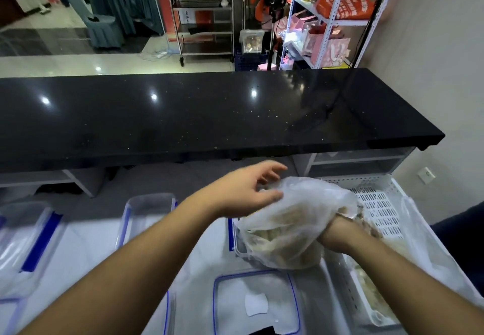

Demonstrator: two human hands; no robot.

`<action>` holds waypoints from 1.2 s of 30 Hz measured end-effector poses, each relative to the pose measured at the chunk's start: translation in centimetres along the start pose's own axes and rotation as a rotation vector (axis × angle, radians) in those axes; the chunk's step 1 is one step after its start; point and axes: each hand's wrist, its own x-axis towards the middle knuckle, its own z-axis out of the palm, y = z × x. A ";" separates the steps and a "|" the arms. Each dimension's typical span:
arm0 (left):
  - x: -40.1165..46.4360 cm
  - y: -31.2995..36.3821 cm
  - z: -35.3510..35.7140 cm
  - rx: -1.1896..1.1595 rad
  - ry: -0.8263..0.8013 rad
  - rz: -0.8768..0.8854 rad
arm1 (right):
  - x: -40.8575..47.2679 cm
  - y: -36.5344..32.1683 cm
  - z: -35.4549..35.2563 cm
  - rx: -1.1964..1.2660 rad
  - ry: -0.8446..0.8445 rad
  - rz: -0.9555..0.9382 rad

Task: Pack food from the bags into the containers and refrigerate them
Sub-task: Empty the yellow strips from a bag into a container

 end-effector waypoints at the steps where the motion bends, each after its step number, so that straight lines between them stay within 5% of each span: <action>1: 0.1 -0.1 0.9 0.070 -0.030 -0.001 | 0.0 -0.5 0.0 0.031 0.011 -0.021; 6: 1.6 1.5 2.9 0.071 0.089 0.173 | 1.3 -2.1 0.8 -0.108 0.029 -0.157; 10: 4.0 4.1 4.5 0.491 0.014 0.399 | 0.9 -2.1 1.6 -0.073 0.189 -0.137; 15: 5.6 3.3 4.5 0.767 0.032 0.328 | 1.4 -2.4 2.1 -0.026 0.254 -0.152; 20: 5.1 1.1 3.1 0.294 0.234 0.090 | 1.0 1.2 2.8 0.116 0.339 -0.089; 27: 3.1 1.2 1.1 -0.173 0.444 -0.020 | 1.6 3.1 4.7 0.016 0.100 0.044; 36: 2.6 0.2 -1.6 -0.170 0.481 -0.040 | 2.3 3.5 3.1 -0.217 0.190 0.054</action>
